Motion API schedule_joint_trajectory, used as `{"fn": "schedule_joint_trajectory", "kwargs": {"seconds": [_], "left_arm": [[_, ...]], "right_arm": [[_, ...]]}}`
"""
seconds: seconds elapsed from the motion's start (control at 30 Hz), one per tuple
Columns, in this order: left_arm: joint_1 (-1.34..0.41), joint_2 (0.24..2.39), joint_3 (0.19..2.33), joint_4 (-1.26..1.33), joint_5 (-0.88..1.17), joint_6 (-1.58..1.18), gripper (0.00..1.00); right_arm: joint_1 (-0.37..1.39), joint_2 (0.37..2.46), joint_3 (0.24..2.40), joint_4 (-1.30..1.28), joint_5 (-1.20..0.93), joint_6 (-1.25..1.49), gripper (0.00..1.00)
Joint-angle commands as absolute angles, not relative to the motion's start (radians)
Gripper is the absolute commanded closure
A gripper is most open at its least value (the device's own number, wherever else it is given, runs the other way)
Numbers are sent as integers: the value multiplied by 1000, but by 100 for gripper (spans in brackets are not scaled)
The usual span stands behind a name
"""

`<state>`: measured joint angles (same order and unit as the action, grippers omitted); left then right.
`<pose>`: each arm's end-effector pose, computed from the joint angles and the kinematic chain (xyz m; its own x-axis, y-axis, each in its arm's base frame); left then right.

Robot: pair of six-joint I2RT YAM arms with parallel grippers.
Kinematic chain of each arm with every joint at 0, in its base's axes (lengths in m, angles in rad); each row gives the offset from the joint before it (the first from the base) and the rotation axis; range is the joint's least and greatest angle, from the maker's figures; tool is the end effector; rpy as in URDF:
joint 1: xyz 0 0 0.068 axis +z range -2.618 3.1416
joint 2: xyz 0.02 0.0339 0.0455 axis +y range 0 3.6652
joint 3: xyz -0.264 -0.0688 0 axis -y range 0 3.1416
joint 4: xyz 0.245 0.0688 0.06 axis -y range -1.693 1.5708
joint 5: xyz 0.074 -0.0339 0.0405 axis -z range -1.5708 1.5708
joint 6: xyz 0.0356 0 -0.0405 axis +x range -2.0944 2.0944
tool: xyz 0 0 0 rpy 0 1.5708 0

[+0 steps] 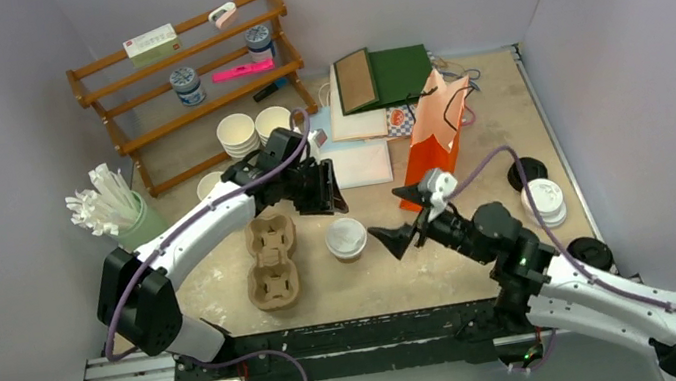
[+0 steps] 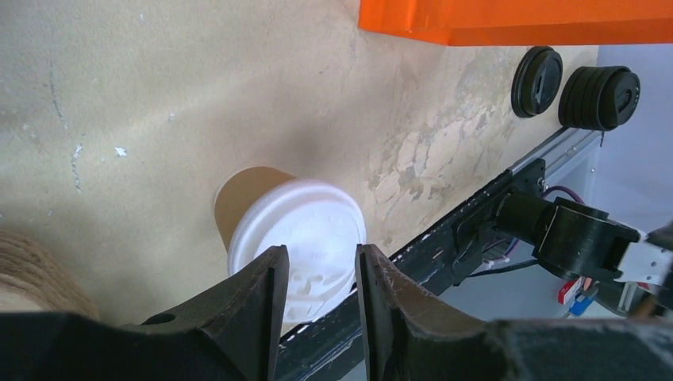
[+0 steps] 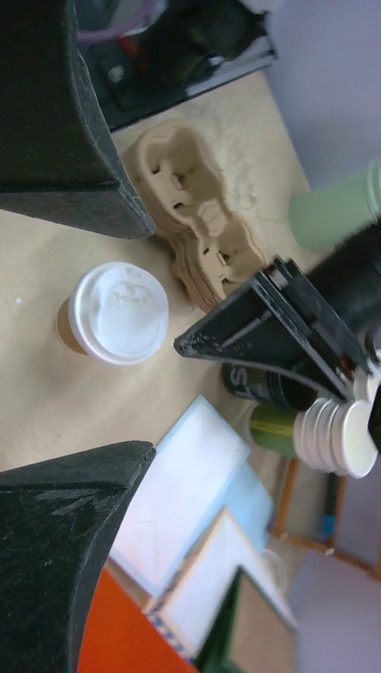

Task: Pack the takeout coffee
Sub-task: Adjust the cup lid on the coffee cup.

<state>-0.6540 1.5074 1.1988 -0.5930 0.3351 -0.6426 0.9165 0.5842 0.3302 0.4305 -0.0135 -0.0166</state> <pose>0.2482 -0.2050 0.2753 -0.9397 0.0072 -0.3420 0.2165 0.7866 -0.5783 0.0969 0.1272 0.2749 0.1201 0.1294 -0.9843 -0.7996 0.6002 -0.0187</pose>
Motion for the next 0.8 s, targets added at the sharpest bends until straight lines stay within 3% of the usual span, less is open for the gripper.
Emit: {"fn": "schedule_joint_trajectory", "kwargs": {"seconds": [0.0, 0.23, 0.37, 0.4, 0.53, 0.77], "left_arm": [[-640, 1514, 1231, -580, 325, -600, 60], [-624, 1501, 1221, -592, 329, -566, 54], [-605, 1473, 1188, -585, 344, -552, 52], [-602, 1469, 1175, -577, 351, -551, 51], [-590, 1468, 1134, -536, 384, -556, 51], [-581, 1483, 1085, -478, 443, -556, 51]], "right_arm": [[921, 701, 579, -106, 204, 350, 1], [915, 1073, 1000, -640, 182, 720, 1], [907, 1081, 1062, -634, 88, 816, 1], [900, 1091, 1082, -676, 120, 856, 3], [853, 1162, 1141, -768, 79, 1027, 30], [854, 1193, 983, -565, 28, 1305, 37]]}}
